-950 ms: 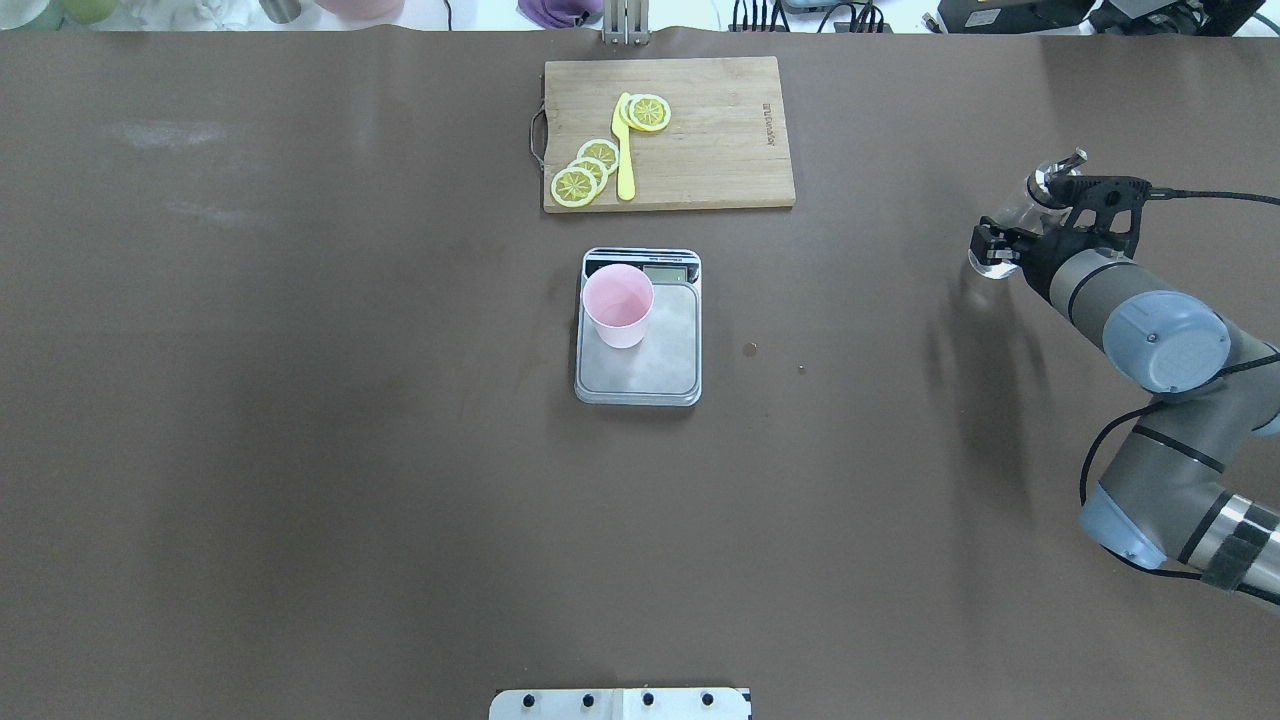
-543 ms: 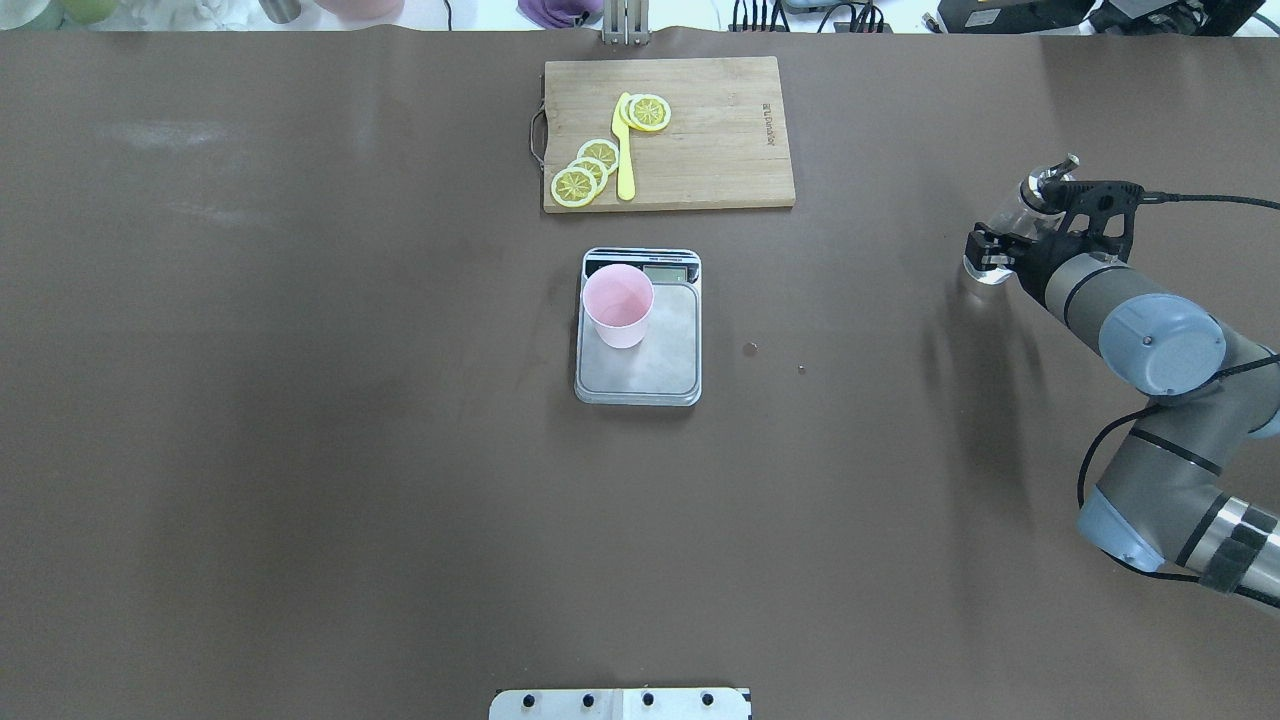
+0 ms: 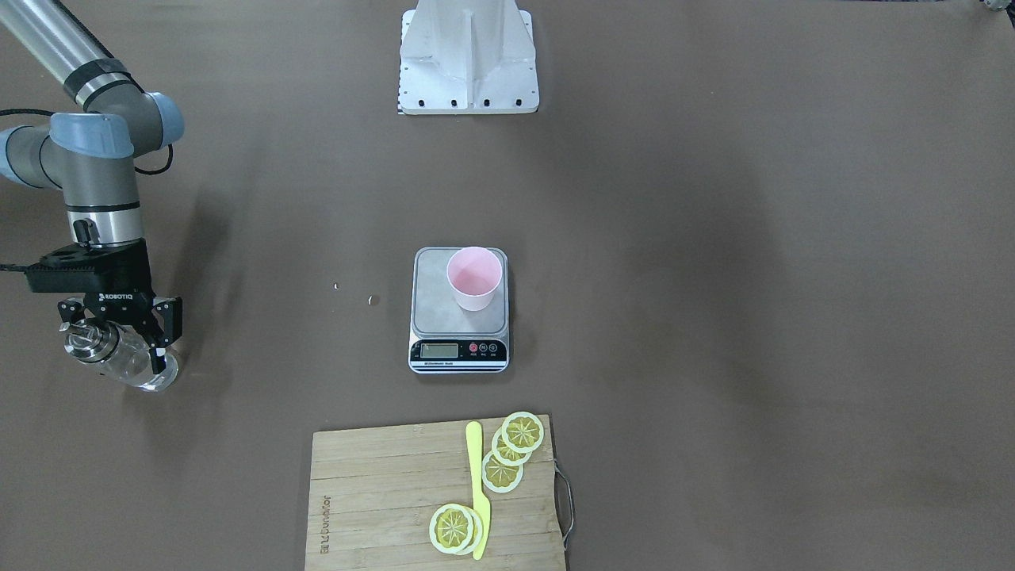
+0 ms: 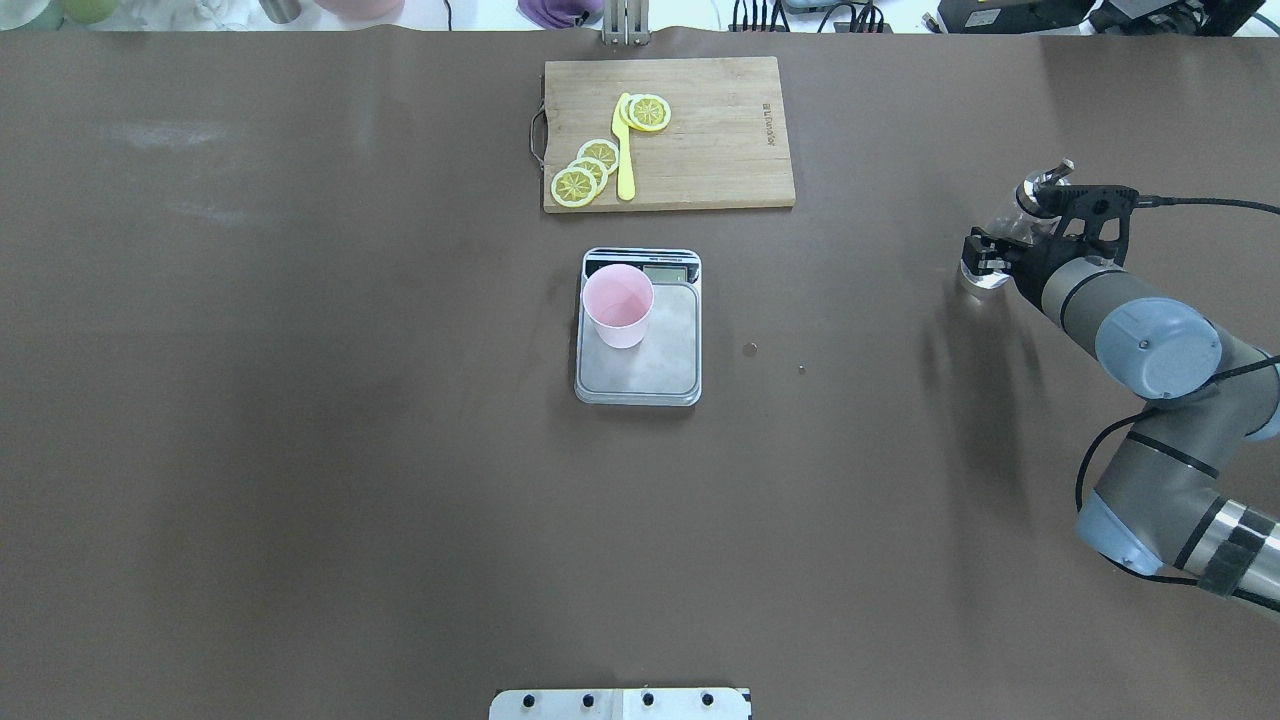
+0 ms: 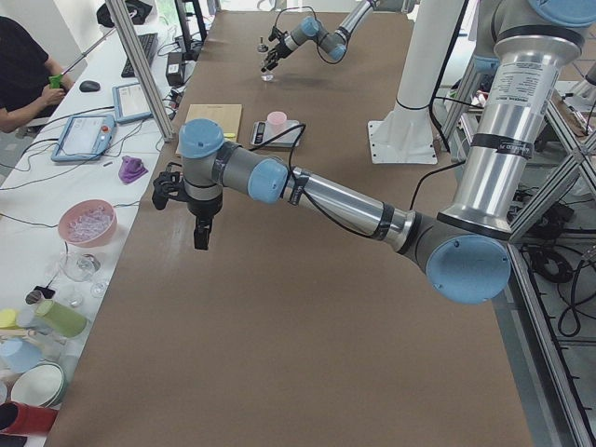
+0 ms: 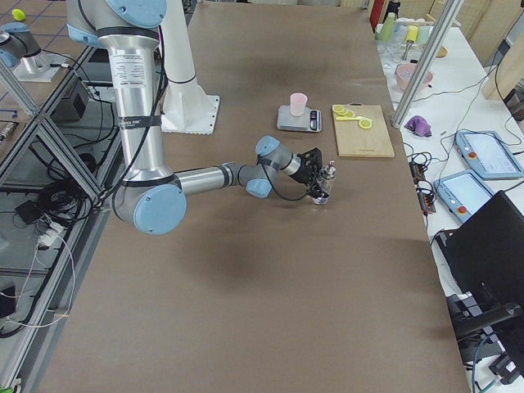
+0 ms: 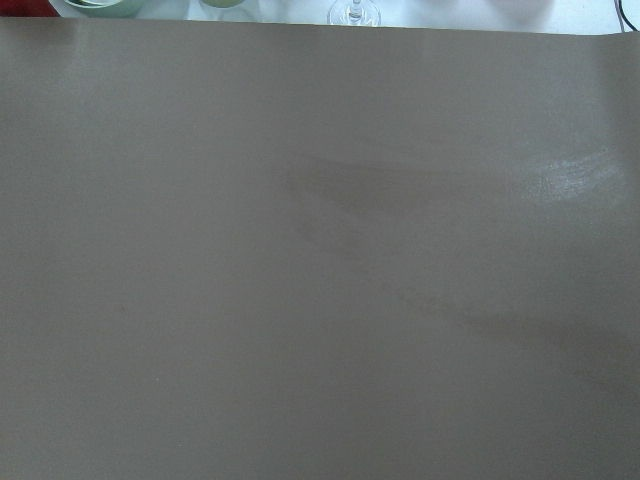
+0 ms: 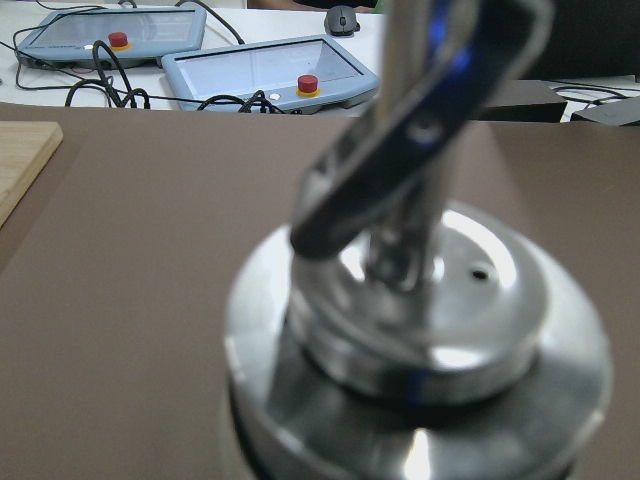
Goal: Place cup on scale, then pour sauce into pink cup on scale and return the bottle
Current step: 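Lower the sauce bottle with the right gripper onto the table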
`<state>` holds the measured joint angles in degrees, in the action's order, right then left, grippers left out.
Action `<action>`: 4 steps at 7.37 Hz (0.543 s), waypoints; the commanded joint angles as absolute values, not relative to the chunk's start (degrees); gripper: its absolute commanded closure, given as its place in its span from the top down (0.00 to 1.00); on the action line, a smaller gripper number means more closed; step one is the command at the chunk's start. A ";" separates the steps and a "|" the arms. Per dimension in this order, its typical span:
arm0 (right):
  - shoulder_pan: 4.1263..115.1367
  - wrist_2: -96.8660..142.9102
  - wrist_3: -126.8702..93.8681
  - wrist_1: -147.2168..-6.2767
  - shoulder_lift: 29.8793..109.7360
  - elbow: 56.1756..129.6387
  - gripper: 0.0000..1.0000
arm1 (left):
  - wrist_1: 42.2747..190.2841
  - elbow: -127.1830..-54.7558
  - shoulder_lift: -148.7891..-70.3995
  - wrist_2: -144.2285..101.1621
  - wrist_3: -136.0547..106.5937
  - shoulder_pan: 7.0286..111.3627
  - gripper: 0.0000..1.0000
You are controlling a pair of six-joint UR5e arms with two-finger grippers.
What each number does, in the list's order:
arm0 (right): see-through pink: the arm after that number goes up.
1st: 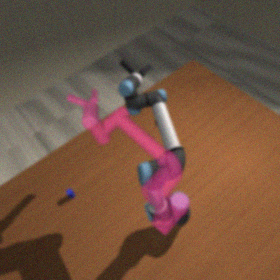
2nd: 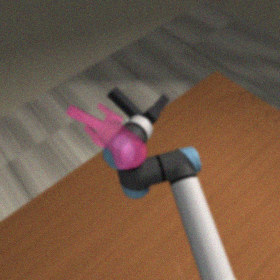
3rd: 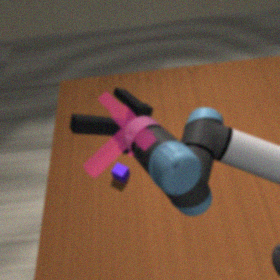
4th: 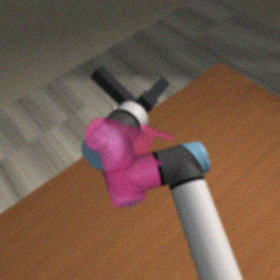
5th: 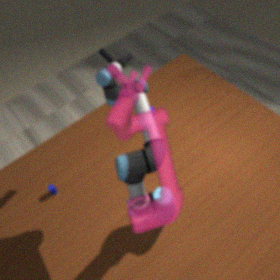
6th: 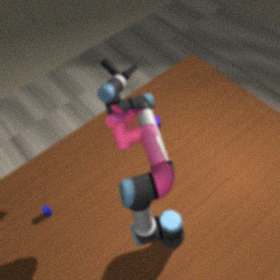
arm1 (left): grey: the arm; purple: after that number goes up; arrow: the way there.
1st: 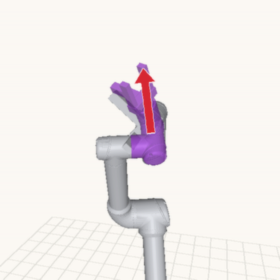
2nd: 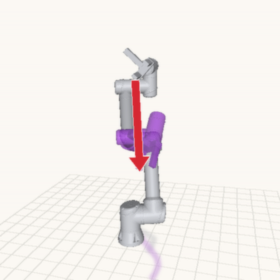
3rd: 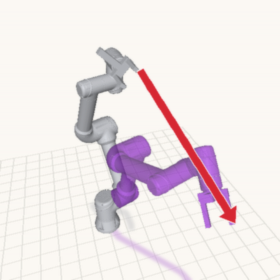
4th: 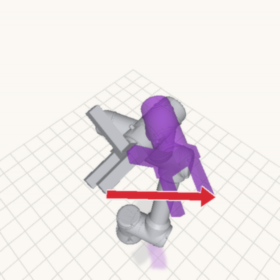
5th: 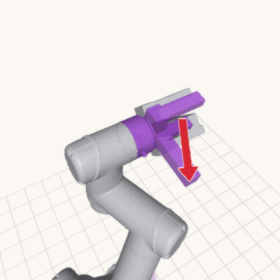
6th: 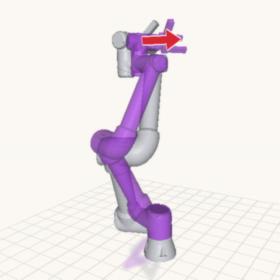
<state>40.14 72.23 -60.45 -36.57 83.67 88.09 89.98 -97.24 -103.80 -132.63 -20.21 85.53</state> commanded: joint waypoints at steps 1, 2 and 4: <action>39.99 72.07 -60.47 -36.56 83.76 87.98 0.62 | 90.00 -97.21 -103.89 -132.63 -20.21 85.52 0.98; 39.99 72.07 -60.47 -36.56 83.76 87.89 0.84 | 90.00 -97.21 -103.89 -132.63 -20.30 85.52 0.98; 39.90 71.72 -60.47 -36.48 83.85 87.89 1.00 | 90.00 -96.86 -103.89 -132.63 -20.30 85.43 0.98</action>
